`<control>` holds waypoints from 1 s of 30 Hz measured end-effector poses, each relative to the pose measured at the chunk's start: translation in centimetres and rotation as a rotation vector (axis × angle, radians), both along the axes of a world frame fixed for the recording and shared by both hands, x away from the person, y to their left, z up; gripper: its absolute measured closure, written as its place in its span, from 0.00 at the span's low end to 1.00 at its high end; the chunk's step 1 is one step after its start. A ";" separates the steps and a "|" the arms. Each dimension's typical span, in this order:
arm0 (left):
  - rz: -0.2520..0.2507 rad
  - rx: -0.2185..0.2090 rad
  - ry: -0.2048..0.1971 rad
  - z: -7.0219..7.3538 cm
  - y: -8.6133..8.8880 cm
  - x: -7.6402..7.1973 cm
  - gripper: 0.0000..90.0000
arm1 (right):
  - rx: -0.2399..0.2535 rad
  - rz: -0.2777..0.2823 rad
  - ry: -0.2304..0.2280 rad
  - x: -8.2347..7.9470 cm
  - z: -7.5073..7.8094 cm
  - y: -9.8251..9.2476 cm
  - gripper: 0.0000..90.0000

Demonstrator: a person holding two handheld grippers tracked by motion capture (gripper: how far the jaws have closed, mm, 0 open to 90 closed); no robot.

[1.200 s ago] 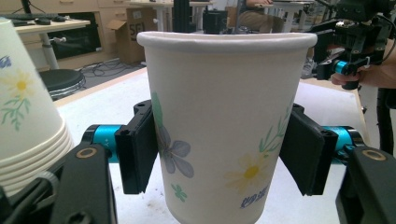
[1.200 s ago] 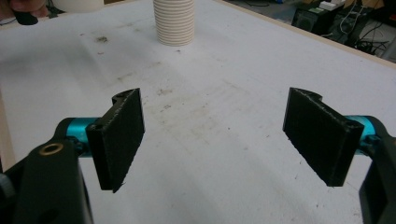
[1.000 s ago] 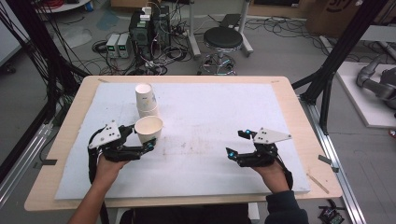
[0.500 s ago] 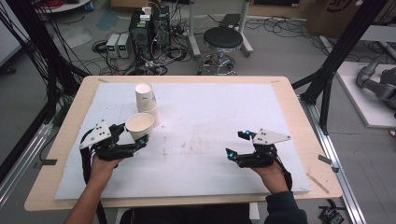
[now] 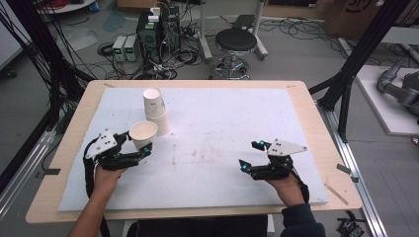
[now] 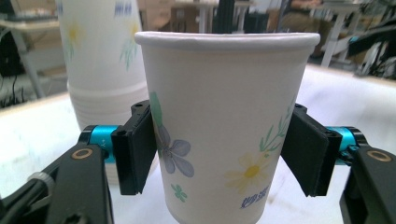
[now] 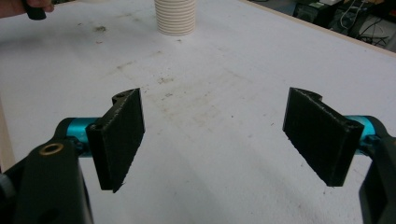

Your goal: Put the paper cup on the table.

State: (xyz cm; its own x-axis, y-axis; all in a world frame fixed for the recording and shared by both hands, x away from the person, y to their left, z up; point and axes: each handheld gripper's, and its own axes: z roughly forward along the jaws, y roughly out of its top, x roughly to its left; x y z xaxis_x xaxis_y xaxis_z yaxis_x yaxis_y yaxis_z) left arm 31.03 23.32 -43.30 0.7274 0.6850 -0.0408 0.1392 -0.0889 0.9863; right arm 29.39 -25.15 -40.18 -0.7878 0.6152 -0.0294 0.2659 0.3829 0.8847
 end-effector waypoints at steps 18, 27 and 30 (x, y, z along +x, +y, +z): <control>-0.082 0.141 0.131 -2.4 -4.0 1.9 0.36 | -0.009 0.004 0.004 0.0 -0.1 0.1 0.23; -0.065 0.211 0.174 -2.5 -4.5 1.7 0.35 | -0.011 0.009 0.010 -0.1 -0.1 0.2 0.23; -0.063 0.236 0.201 -2.4 -4.1 1.4 0.35 | -0.013 0.010 0.007 -0.1 -0.1 0.2 0.23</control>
